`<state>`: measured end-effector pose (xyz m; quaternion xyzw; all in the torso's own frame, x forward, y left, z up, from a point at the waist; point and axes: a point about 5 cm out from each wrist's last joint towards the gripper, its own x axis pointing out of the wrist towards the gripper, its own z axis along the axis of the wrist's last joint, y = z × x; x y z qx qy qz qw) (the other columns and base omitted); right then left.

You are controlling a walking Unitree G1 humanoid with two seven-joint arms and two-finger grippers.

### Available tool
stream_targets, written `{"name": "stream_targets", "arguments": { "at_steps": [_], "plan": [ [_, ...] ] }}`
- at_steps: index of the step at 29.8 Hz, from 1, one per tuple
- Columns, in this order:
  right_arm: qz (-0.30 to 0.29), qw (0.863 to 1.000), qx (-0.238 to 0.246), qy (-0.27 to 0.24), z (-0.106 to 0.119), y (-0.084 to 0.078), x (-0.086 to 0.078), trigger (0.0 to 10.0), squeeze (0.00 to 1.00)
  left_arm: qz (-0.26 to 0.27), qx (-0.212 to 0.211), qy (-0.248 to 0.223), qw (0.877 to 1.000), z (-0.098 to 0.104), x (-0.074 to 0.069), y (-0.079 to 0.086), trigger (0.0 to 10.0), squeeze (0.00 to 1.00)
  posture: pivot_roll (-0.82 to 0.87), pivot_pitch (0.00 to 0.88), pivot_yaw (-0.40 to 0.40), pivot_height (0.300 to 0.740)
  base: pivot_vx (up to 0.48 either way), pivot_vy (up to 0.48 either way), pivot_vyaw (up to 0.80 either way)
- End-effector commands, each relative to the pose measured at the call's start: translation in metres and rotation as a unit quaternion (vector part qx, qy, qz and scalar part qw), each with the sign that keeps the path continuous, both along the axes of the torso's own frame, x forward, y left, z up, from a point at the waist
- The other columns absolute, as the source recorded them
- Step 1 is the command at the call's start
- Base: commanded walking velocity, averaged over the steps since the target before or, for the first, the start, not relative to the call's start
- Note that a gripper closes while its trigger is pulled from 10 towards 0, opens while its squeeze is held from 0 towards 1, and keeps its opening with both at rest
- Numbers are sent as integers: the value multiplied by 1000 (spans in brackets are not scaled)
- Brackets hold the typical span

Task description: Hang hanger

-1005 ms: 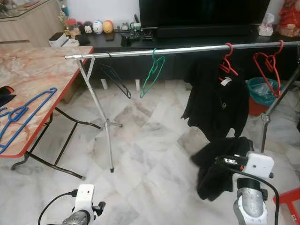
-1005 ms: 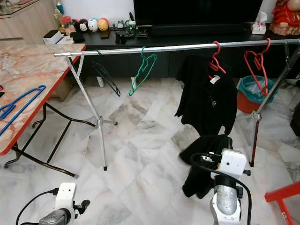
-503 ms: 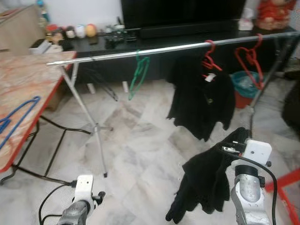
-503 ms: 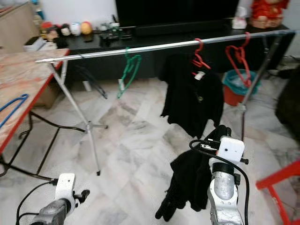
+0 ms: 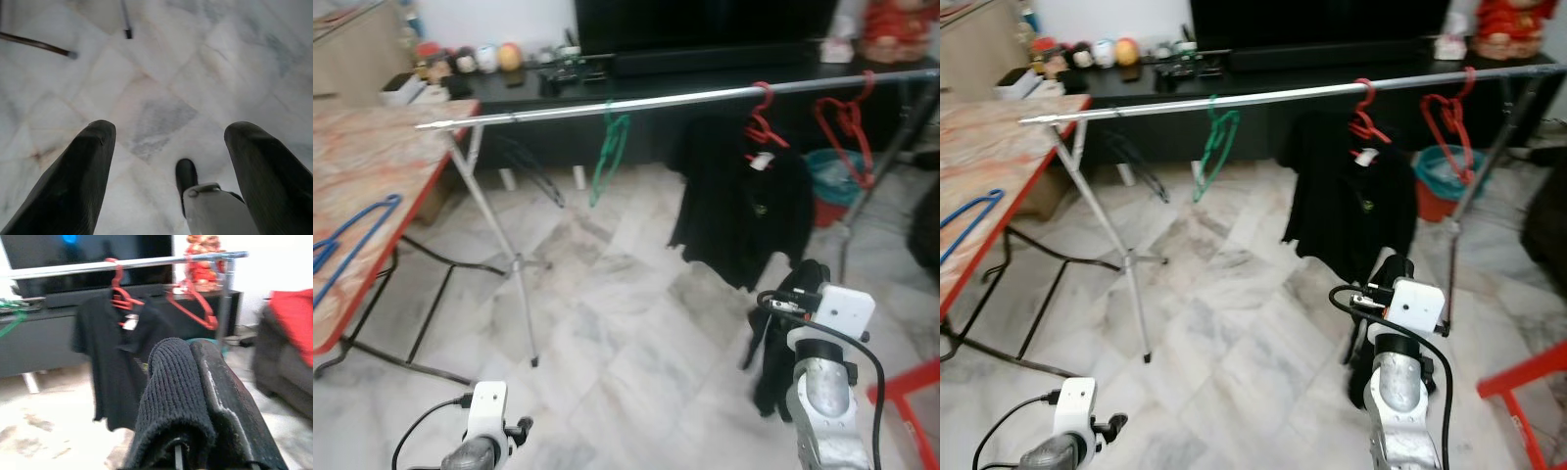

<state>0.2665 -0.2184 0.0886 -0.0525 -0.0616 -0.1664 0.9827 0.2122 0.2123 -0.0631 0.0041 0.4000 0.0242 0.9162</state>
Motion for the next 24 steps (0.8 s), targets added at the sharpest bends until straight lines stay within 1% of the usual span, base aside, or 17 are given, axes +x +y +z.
{"name": "stream_targets", "arguments": {
  "at_steps": [1,8,11,15,20,24],
  "plan": [
    [5,1000,-8,-18,10,1,0,10000,0,-4,3,5,1000,-2,-5,2,10000,0,-26,0,72,740,0,0,0],
    [12,1000,-11,-13,12,2,-4,10000,0,-2,-2,13,1000,-7,-13,1,10000,0,-35,0,60,740,0,0,0],
    [17,1000,-12,-11,13,3,-6,10000,0,2,-4,15,1000,-9,-17,2,10000,0,-45,0,54,740,262,0,0],
    [24,1000,-11,-8,13,5,-9,10000,0,2,-5,12,1000,-10,-18,-1,10000,0,-42,0,44,740,295,0,0],
    [26,1000,-13,-3,13,5,-7,10000,0,5,-7,10,1000,-10,-19,-1,10000,0,-39,0,40,740,296,0,0],
    [30,999,-13,-3,17,7,-4,10000,0,3,-8,5,1000,-9,-18,-2,10000,0,-38,0,39,740,293,0,0]
  ]
}}
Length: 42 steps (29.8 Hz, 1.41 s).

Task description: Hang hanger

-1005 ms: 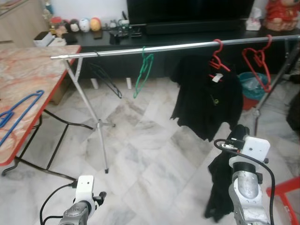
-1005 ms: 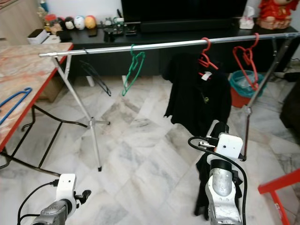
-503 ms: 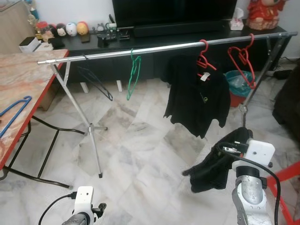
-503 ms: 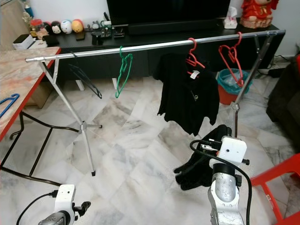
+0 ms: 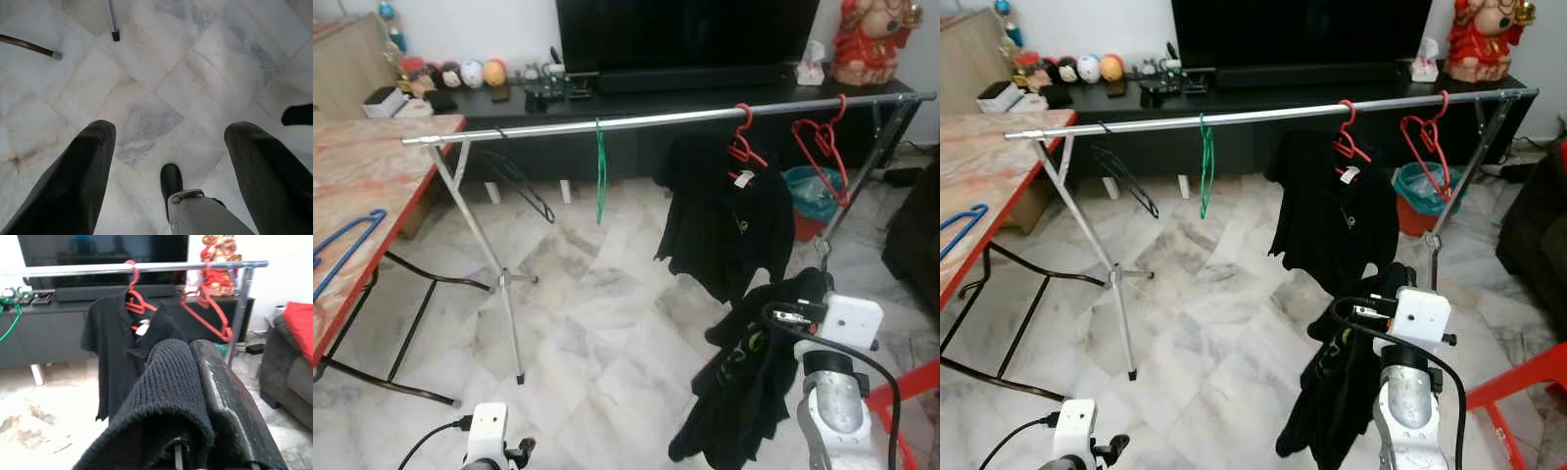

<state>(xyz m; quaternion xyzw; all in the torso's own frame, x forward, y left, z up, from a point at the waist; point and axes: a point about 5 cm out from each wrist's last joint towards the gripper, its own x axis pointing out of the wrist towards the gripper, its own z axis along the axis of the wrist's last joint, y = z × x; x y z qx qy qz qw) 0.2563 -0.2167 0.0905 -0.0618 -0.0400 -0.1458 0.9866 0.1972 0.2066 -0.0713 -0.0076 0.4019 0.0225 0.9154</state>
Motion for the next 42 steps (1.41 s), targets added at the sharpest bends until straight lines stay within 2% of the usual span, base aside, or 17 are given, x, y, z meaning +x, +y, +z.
{"name": "stream_targets", "arguments": {
  "at_steps": [1,21,26,34,42],
  "plan": [
    [12,1000,-5,-27,15,5,6,10000,0,0,3,3,1000,-1,-3,4,10000,0,-38,0,39,740,296,0,0],
    [8,1000,9,-14,9,9,7,10000,0,-2,3,4,1000,0,-3,8,10000,0,-28,0,44,740,298,0,0],
    [9,1000,11,-10,8,10,7,10000,0,-3,2,3,1000,1,0,7,10000,0,-28,0,45,740,299,0,-760],
    [12,1000,10,-9,6,13,7,10000,0,-12,0,3,1000,2,2,4,10000,0,-22,0,47,740,247,0,0],
    [17,1000,13,-7,5,15,7,10000,0,-13,5,-10,1000,9,15,8,10000,0,-22,0,52,740,0,0,0]
  ]
}}
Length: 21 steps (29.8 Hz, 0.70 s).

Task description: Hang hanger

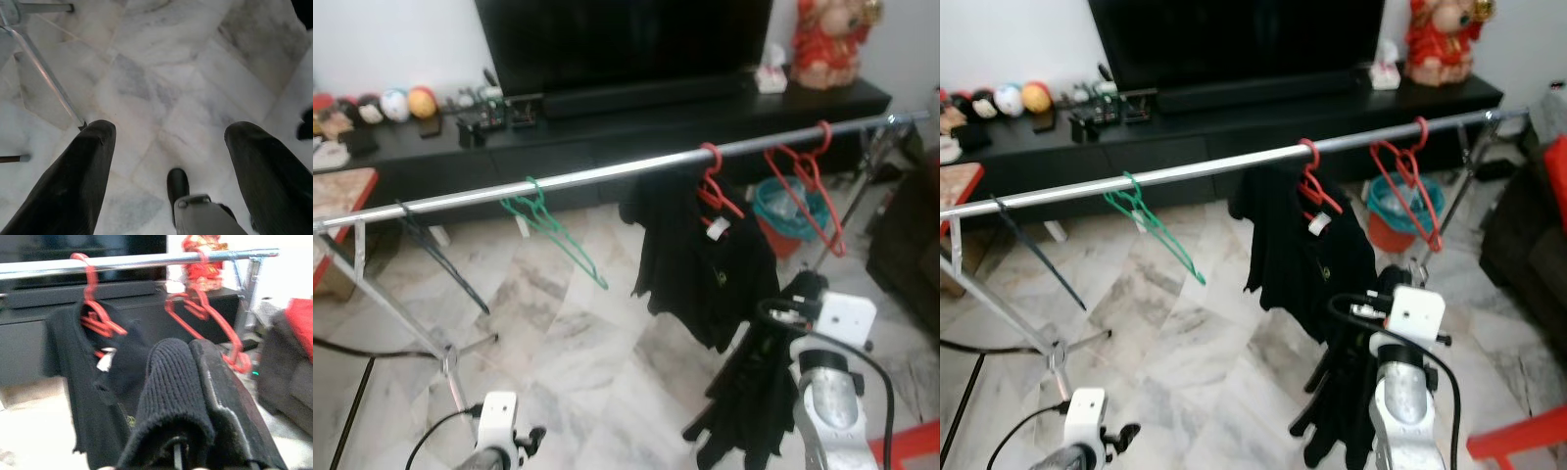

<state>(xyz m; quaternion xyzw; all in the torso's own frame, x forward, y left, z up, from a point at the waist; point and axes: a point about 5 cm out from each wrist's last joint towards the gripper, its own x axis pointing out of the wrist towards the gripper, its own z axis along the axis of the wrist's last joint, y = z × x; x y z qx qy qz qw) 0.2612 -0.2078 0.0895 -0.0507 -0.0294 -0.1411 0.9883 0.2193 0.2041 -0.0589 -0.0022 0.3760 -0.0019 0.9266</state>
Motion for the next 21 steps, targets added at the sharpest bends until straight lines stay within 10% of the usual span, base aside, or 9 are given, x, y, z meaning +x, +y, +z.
{"name": "stream_targets", "arguments": {
  "at_steps": [1,16,21],
  "plan": [
    [13,1000,1,-16,6,7,3,10000,0,12,10,17,1000,-2,-6,12,10000,0,-24,0,54,740,0,0,0],
    [25,1000,6,-13,4,13,4,10000,0,15,24,-83,996,16,3,32,10000,0,-10,9,60,740,0,0,0],
    [26,1000,6,-10,3,12,4,10000,0,-4,59,-220,974,53,28,42,10000,0,-4,10,57,740,0,0,0]
  ]
}}
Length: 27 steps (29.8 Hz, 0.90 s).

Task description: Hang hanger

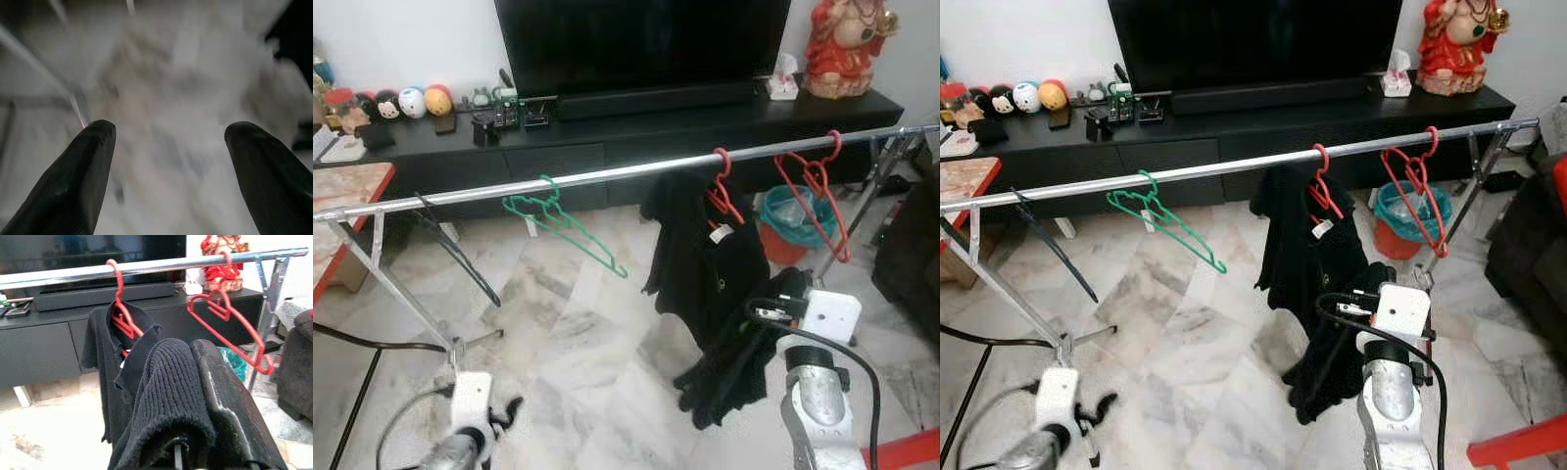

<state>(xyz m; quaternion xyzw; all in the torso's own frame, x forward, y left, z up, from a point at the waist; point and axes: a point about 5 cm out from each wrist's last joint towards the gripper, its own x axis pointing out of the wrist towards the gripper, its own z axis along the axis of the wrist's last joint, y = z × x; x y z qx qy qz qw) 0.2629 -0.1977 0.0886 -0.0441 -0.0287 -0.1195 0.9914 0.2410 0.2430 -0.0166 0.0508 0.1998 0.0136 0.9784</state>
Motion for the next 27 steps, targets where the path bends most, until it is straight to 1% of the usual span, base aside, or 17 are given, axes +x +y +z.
{"name": "stream_targets", "arguments": {
  "at_steps": [1,2,4,5,6,7,8,10,12,13,14,15,16,18,20,21,27],
  "plan": [
    [5,1000,-1,-11,5,2,3,10000,0,-7,12,-104,995,35,18,3,10000,0,-1,8,56,740,0,0,0],
    [5,1000,-1,-11,5,2,3,10000,0,-7,12,-104,995,35,18,3,10000,0,-1,8,56,740,0,0,0],
    [7,1000,0,-12,5,2,4,10000,0,-16,19,-175,984,67,28,0,10000,0,4,7,54,740,0,0,0],
    [8,1000,0,-12,5,3,4,10000,0,-20,22,-193,981,76,30,-3,10000,0,5,6,53,740,0,0,0],
    [8,1000,0,-12,5,3,4,10000,0,-20,22,-193,981,76,30,-3,10000,0,5,6,53,740,0,0,0],
    [10,1000,0,-11,4,3,5,10000,0,-26,22,-223,974,91,33,-9,10000,0,7,6,52,740,0,0,0],
    [10,1000,0,-11,4,3,5,10000,0,-30,20,-240,970,101,35,-14,10000,0,6,5,50,740,0,0,0],
    [11,1000,0,-11,4,3,5,10000,0,-38,17,-261,965,113,38,-21,10000,0,6,5,50,740,0,0,0],
    [11,1000,-1,-11,4,2,5,10000,0,-64,19,-275,959,123,41,-34,10000,0,8,6,47,740,0,0,0],
    [11,1000,-1,-11,4,2,5,10000,0,-87,20,-281,956,131,43,-45,10000,0,10,5,46,740,0,0,0],
    [12,1000,-1,-10,3,3,6,10000,0,-102,4,-283,954,137,49,-58,10000,0,8,0,45,740,0,0,0],
    [12,1000,-1,-10,3,3,6,10000,0,-102,4,-283,954,137,49,-58,10000,0,8,0,45,740,0,0,0],
    [11,1000,1,-11,3,3,6,10000,0,-107,-18,-280,954,141,55,-68,10000,0,4,0,47,740,0,0,0],
    [10,1000,2,-11,3,3,6,10000,0,-108,-23,-279,954,141,56,-69,10000,0,4,0,47,740,0,0,0],
    [6,1000,2,-10,4,2,5,10000,0,-91,-42,-265,959,141,63,-72,10000,0,-14,0,53,740,0,0,0],
    [6,1000,2,-10,4,2,5,10000,0,-91,-42,-265,959,141,63,-72,10000,0,-14,0,53,740,0,0,0],
    [4,1000,4,-10,2,0,3,10000,0,-95,-63,-261,959,145,64,-77,10000,0,-14,0,57,740,0,0,-800]
  ]
}}
